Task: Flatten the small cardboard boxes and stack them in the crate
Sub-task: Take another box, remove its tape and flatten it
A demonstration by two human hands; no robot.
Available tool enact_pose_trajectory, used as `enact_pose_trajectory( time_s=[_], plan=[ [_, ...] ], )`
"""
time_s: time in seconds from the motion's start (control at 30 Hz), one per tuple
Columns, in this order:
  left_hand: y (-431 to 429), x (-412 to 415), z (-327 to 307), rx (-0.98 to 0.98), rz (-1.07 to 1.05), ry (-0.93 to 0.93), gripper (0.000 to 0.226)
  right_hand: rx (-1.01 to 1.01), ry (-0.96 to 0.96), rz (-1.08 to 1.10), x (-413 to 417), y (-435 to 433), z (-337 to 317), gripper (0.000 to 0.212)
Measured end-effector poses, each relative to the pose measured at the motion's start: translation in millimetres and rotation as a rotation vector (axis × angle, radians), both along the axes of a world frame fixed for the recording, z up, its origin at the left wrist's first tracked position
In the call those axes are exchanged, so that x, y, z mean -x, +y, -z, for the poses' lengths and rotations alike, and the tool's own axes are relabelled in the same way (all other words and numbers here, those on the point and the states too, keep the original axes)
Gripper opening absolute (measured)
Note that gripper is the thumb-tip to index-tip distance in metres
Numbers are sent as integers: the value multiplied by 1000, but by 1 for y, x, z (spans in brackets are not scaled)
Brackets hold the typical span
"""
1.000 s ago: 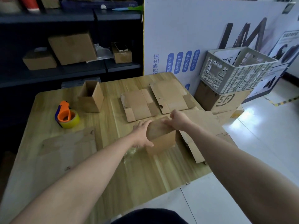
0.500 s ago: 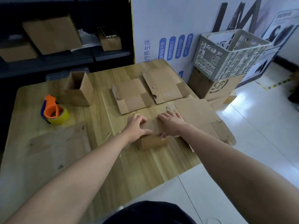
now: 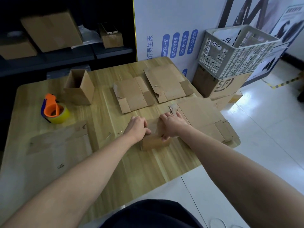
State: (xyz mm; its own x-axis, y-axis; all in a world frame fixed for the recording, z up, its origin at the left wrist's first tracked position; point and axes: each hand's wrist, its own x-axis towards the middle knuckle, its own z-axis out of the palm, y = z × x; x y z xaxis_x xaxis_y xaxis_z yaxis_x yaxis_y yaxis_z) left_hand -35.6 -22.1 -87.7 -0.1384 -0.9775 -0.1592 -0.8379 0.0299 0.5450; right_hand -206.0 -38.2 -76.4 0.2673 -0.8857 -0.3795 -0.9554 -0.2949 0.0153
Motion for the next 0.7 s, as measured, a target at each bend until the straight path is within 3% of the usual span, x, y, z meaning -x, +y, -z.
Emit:
enact_pose_trajectory(
  time_s=[0.17,0.33,0.57,0.7],
  plan=[
    [7,0,3,-28,-9,54,15,-6,6,-1,-2,0,-1,102],
    [11,-6,8,65,-3,130,29,-13,7,11,-3,-2,0,100],
    [5,-5,4,29,-83,180,4,-21,-6,31,-4,-1,1,102],
    [-6,1,2,-23,-114,124,10,-26,-9,43,-4,0,0,101]
  ],
)
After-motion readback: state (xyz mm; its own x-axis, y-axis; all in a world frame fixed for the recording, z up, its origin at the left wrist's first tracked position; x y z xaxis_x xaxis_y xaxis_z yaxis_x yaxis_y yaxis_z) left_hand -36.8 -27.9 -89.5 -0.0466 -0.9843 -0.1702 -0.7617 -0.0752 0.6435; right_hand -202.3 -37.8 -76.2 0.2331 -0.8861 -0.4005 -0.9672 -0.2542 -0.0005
